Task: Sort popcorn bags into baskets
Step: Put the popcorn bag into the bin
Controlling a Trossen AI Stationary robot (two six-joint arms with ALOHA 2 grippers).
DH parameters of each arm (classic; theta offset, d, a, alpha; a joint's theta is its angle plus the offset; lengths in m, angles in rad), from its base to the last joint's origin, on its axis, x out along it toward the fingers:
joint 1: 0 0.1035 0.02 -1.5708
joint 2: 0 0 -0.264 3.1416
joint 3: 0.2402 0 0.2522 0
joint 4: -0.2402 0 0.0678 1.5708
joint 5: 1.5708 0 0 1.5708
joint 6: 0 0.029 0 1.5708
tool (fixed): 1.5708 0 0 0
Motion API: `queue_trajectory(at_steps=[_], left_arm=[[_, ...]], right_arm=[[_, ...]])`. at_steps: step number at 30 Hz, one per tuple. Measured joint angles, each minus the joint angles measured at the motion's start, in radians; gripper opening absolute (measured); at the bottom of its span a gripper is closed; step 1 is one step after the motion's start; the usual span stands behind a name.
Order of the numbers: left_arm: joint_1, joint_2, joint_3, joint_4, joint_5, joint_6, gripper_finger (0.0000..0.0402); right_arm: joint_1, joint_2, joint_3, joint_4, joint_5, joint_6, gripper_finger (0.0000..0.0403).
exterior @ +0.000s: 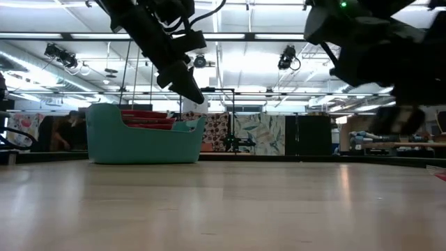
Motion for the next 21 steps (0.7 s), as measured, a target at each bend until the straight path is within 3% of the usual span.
queue_trajectory(at_steps=[7,14,18,21], left_arm=[[0.000,-0.015,0.008,-0.013,-0.020,0.004,0.0137],[-0.004,-0.090,0.010,-0.069,-0.057,-0.023,0.0137],[-0.003,-0.148,0.008,-0.108,-0.058,-0.049,0.0137],[-0.003,-0.173,0.008,-0.120,-0.055,-0.058,0.0137]], right_arm=[[0.094,0.115,0.000,-0.015,-0.055,0.046,0.0009],[0.084,0.229,0.002,0.016,-0.008,-0.015,0.0008],[0.015,0.259,0.057,0.019,0.080,-0.127,0.0007],[-0.046,0.253,0.136,0.037,0.274,-0.239,0.0006]])
